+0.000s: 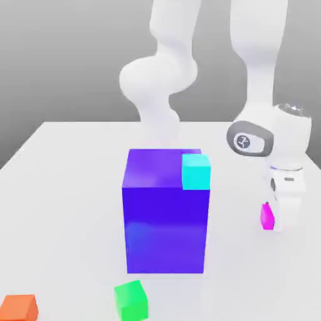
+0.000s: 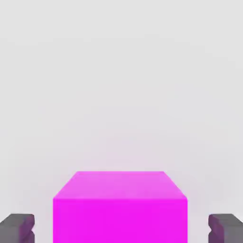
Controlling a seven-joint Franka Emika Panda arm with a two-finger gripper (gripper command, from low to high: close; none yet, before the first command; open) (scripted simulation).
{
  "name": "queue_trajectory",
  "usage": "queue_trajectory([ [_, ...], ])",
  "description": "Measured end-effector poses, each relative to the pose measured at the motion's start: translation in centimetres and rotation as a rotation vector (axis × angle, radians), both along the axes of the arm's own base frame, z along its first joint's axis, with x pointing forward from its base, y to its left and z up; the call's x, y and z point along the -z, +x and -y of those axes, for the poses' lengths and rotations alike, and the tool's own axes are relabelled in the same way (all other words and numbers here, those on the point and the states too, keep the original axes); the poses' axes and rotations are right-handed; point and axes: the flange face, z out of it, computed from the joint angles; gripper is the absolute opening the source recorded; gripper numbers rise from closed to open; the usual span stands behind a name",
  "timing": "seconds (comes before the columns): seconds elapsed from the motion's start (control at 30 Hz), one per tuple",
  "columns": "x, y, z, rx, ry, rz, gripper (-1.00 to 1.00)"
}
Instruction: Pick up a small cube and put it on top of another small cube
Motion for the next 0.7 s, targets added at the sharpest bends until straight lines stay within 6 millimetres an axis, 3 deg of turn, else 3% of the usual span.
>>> queue_trajectory([
  [0.13, -0.1, 0.0, 0.0, -0.001, -0.001, 0.001, -1.00],
  [0.37, -5.7, 0.0, -0.1, -0.004, -0.002, 0.002, -1.00],
  [0.57, -13.0, 3.1, -0.6, -0.216, 0.048, 0.051, -1.00],
  [0.7, -18.1, 5.5, 0.3, -0.371, 0.070, 0.102, -1.00],
])
